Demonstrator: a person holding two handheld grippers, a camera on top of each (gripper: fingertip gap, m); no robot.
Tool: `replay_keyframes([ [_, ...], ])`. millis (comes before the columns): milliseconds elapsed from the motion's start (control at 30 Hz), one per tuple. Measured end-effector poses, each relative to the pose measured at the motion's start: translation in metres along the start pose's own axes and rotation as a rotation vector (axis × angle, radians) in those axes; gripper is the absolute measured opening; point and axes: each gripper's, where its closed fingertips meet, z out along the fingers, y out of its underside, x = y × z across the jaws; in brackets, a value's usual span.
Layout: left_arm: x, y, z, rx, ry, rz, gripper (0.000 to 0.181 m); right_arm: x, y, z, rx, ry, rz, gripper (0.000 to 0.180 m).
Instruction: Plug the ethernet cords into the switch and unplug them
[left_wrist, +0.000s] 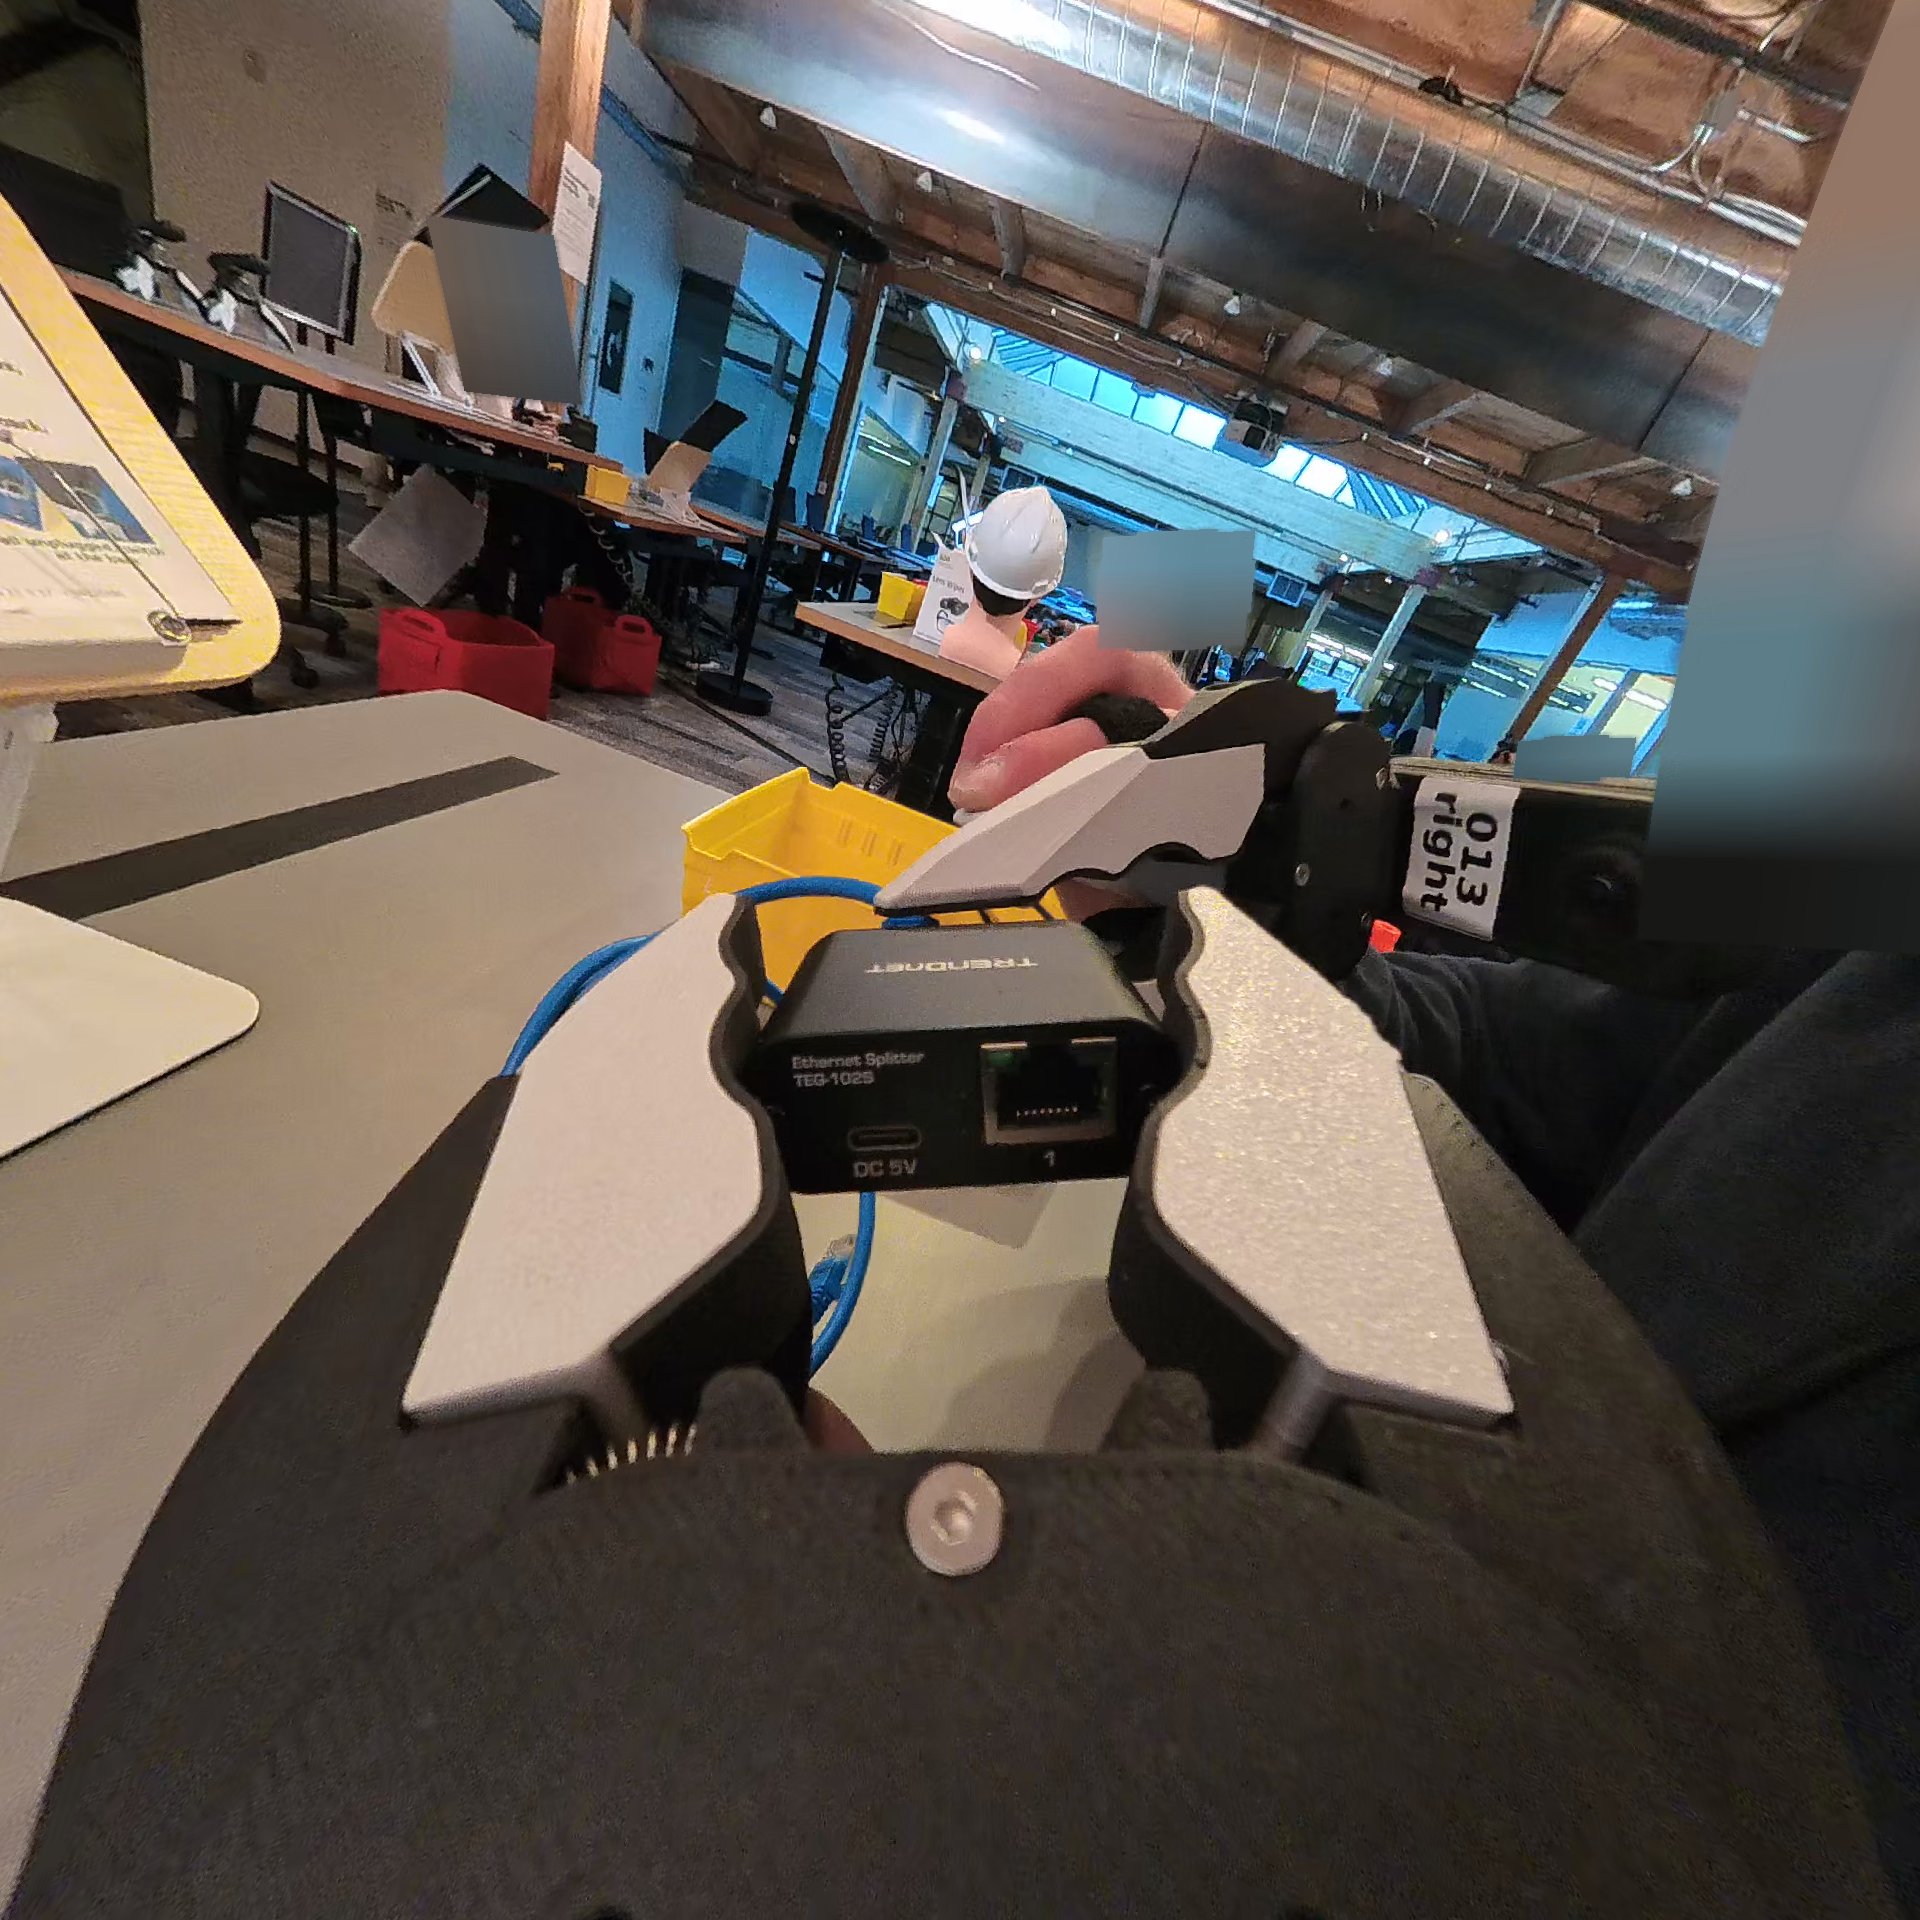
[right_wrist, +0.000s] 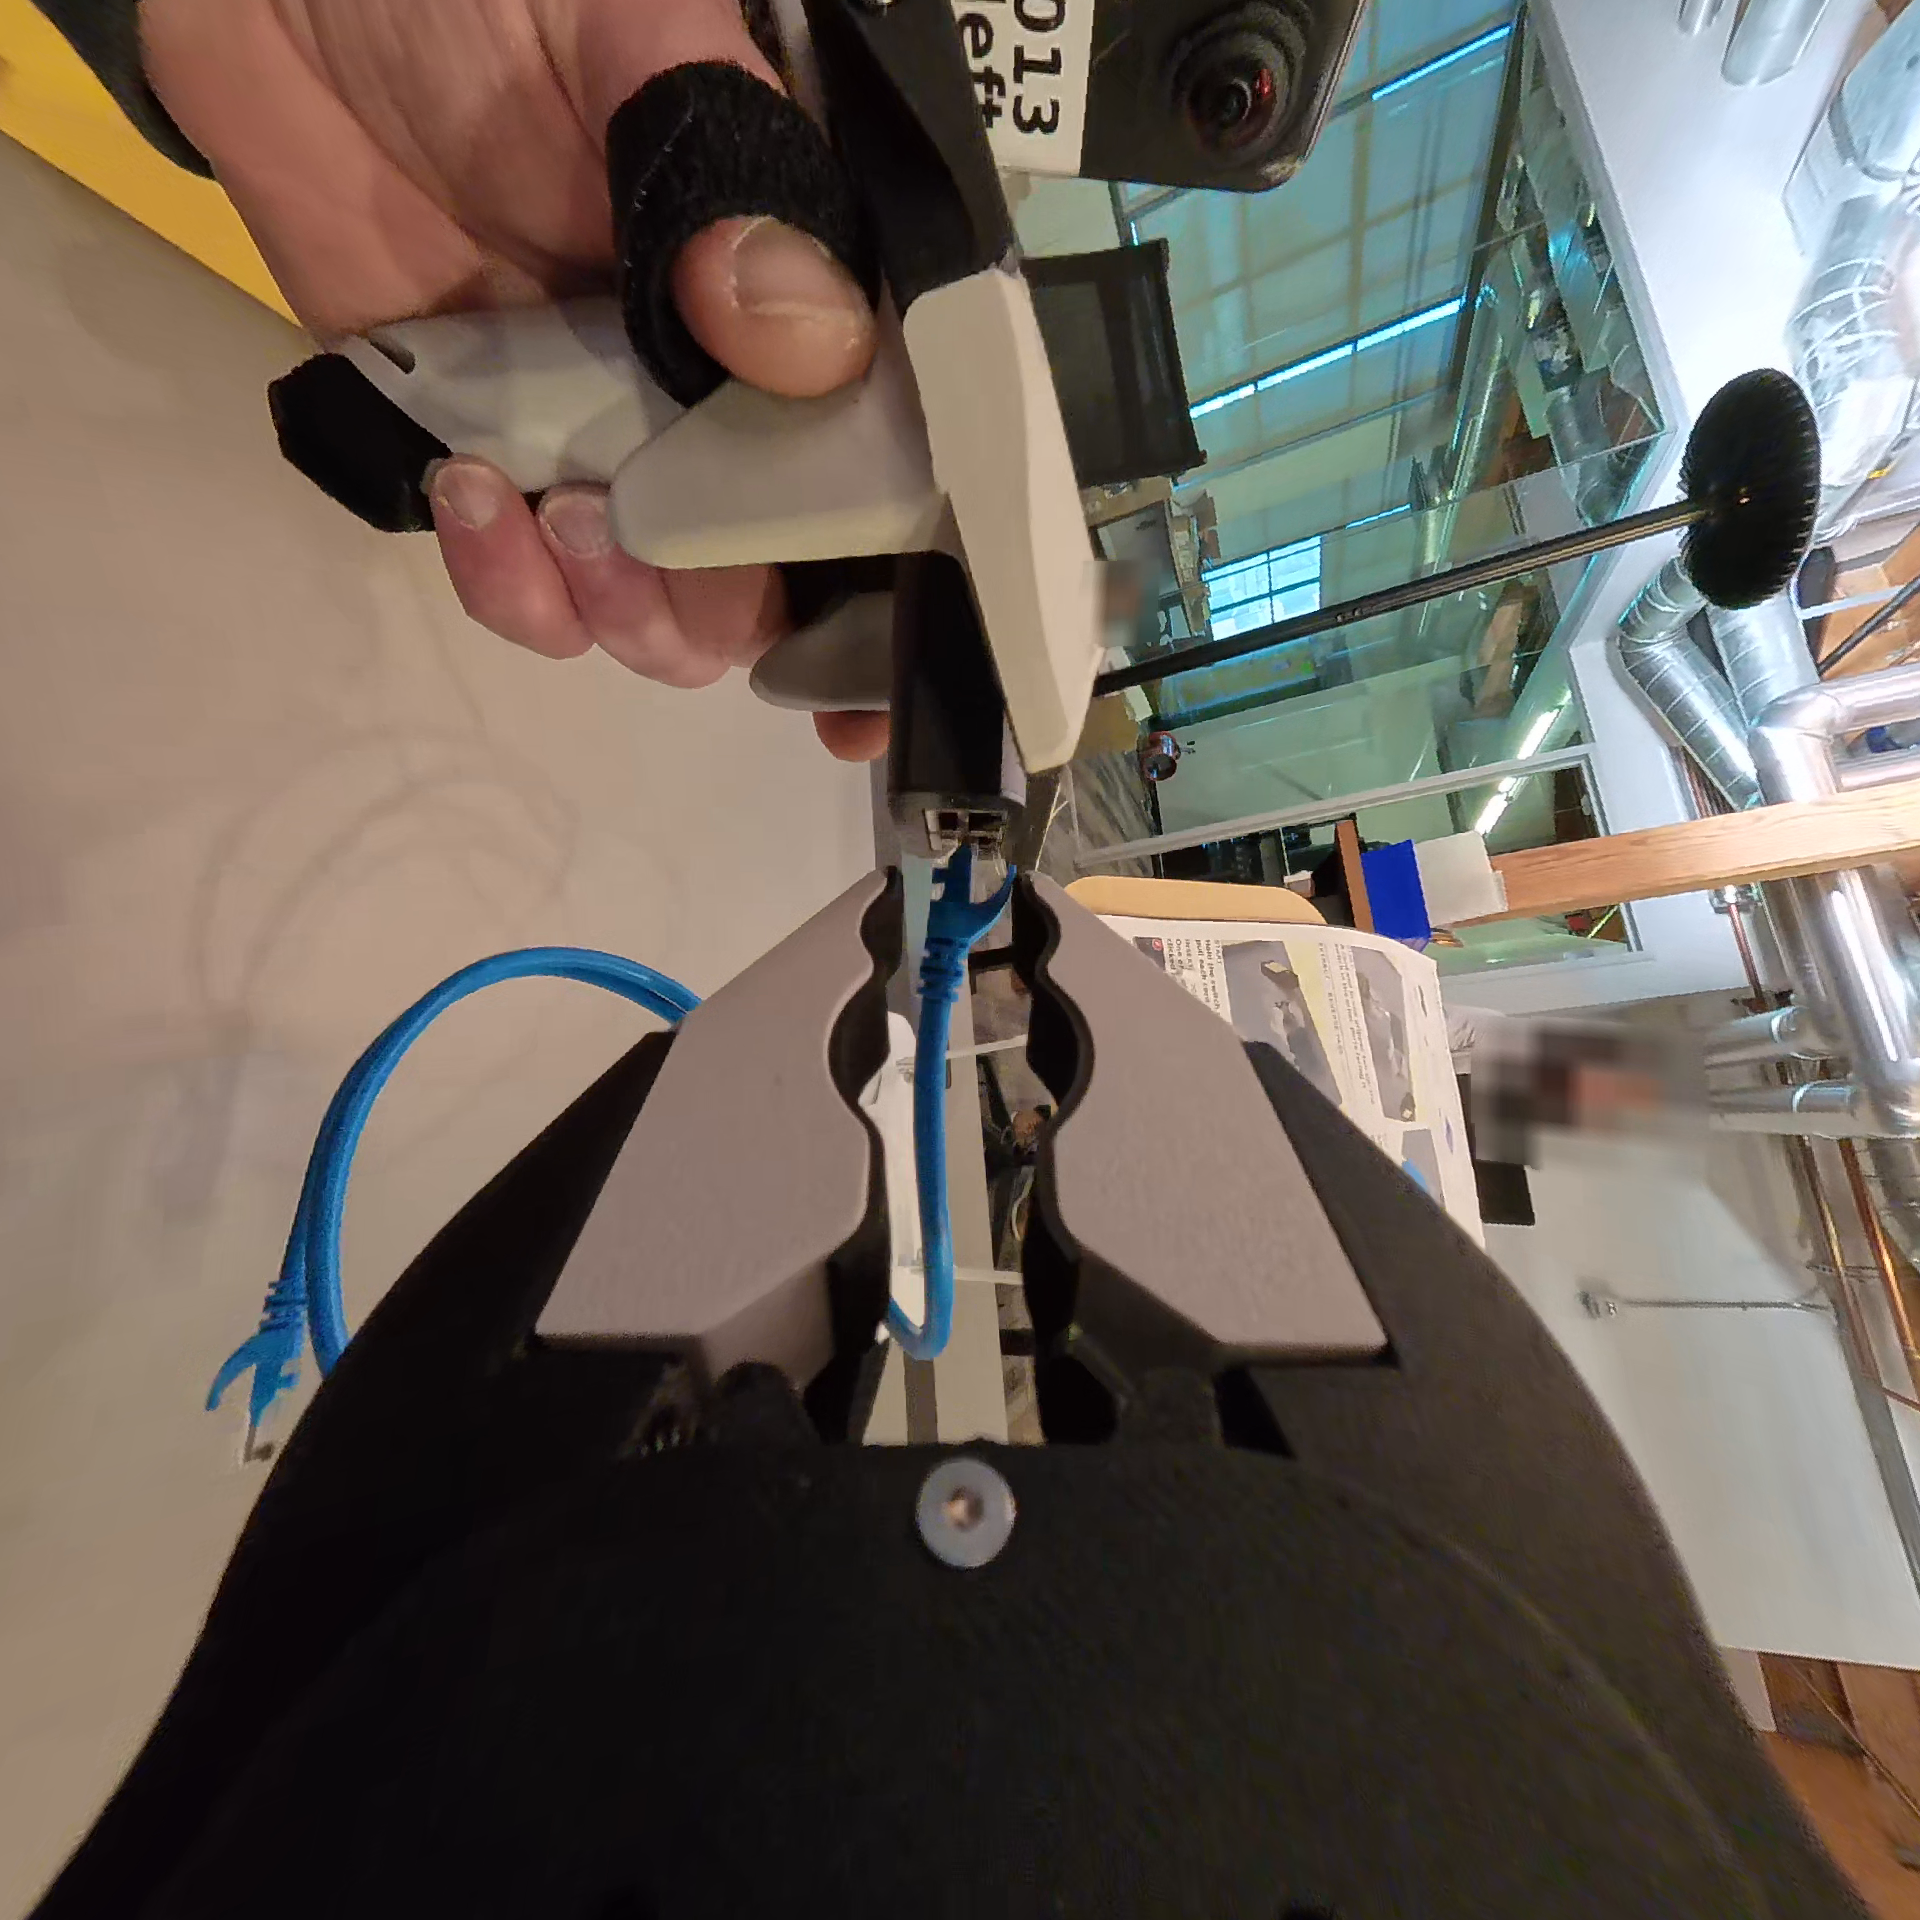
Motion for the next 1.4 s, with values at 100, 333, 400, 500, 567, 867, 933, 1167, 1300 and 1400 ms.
replay_keyframes([
  [100,0.002,0.0,0.001,-0.004,0.006,0.005,0.073,0.003,-0.002,-0.001,0.007,0.01,-0.011,0.014],
  [333,0.004,-0.001,0.002,0.001,0.01,0.002,0.073,0.003,-0.002,-0.001,-0.012,-0.026,-0.035,0.012],
  [400,0.005,-0.001,0.002,-0.006,0.006,0.012,0.073,0.002,-0.003,-0.002,-0.018,-0.04,-0.048,0.011],
  [500,0.006,-0.001,0.003,-0.009,0.007,0.009,0.073,-0.001,-0.002,-0.003,-0.031,-0.078,-0.087,0.01],
  [567,0.005,-0.001,0.002,-0.005,0.006,0.008,0.072,-0.002,-0.002,-0.002,-0.034,-0.099,-0.117,0.011],
  [867,0.002,-0.012,-0.003,0.087,0.009,-0.036,0.073,0.0,0.005,-0.006,-0.071,-0.14,-0.211,0.01],
  [933,-0.003,-0.036,-0.021,0.164,0.016,-0.042,0.073,-0.002,0.02,-0.009,-0.105,-0.145,-0.186,0.009],
  [1167,-0.009,-0.044,-0.029,0.095,-0.076,0.102,0.073,0.03,0.013,-0.031,-0.052,-0.06,-0.009,0.011],
  [1300,-0.011,-0.043,-0.033,0.078,-0.08,0.113,0.073,0.08,0.033,-0.064,-0.081,0.056,0.127,0.011],
  [1400,-0.011,-0.043,-0.032,0.067,-0.085,0.126,0.073,0.113,0.05,-0.095,-0.139,0.144,0.148,0.011],
])
